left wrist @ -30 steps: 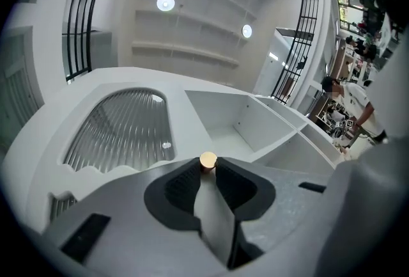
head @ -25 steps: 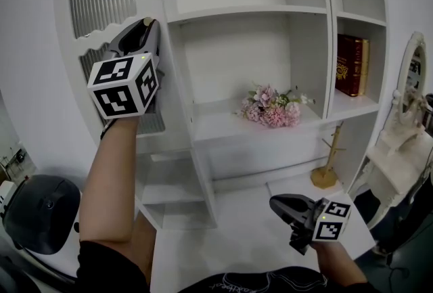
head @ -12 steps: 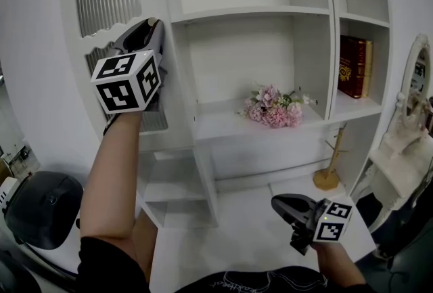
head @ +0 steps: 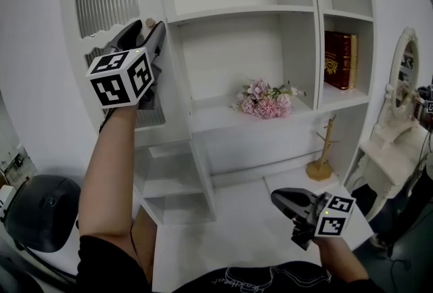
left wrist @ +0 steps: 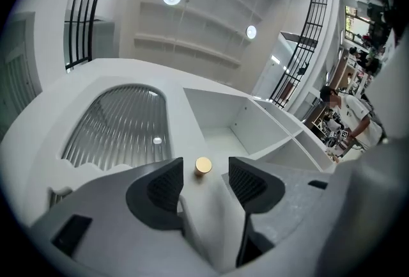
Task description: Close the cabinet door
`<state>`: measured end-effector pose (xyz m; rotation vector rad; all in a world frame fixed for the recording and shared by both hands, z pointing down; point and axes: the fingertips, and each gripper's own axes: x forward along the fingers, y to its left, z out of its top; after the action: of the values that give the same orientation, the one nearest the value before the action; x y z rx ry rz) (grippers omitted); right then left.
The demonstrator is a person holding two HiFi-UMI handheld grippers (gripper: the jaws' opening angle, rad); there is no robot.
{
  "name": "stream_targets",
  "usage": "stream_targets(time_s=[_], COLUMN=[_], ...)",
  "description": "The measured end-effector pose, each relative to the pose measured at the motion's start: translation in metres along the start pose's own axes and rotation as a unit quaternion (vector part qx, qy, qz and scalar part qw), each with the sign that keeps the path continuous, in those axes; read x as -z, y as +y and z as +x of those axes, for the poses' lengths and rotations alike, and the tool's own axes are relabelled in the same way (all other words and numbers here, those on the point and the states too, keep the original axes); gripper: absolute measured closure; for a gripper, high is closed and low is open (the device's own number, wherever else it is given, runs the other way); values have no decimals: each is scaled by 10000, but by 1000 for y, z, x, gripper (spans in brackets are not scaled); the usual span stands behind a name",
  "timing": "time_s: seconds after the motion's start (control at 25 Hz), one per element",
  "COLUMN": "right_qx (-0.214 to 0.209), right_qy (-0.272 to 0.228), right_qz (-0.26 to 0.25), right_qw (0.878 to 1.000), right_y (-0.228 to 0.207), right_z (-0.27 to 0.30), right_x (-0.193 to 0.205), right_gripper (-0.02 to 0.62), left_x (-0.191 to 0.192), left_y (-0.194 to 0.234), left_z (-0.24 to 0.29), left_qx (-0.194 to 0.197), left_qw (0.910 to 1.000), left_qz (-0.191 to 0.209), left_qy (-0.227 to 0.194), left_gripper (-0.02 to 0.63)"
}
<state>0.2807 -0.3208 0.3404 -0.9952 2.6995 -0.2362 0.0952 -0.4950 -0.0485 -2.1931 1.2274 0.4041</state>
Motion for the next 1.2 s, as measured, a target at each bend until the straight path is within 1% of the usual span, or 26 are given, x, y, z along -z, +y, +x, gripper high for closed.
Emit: stream_targets(time_s=[0.16,0.32,0.44,0.52,0.6,0.72,0.84,0.92,1.04,1.2], right_qx=[72,175,208,178,208,265,154,14,-40,-70], right_qy=[-15,47,210,304,461,675,781,812,982,1165], right_qz=[-95,-53,20,54,37,95,299,421,319,308], right_qw=[9999,9998,9996,9994,9987,9973,9964,9958,9946,9927], right_y=[18,31,39,47,54,66,85,102,126,151], right_z=[-6,-4,2,8,13,21,33,39,44,44], right_x=[-1,8,18,24,35,54,67,75,93,116], right_gripper=[592,592,592,592,592,592,592,593,594,592], left_x=[-10,0,32,63,93,122,137,147,160,177], left_y=[-7,-31,-54,-69,-85,-104,-121,-136,-162,-194], left_z=[-21,-67,-117,-147,-176,-218,-258,-288,-340,-403], left_qx=[251,746,1146,1388,1586,1833,2103,2371,2680,2760], left_qw=[9994,9958,9909,9861,9794,9677,9543,9395,9124,8859], left_qz=[-182,-514,-711,-853,-1054,-1352,-1646,-1908,-2460,-3015], left_qy=[-140,-159,27,319,671,1083,1344,1569,1876,2193], left_gripper=[393,393,394,394,394,394,394,394,396,397])
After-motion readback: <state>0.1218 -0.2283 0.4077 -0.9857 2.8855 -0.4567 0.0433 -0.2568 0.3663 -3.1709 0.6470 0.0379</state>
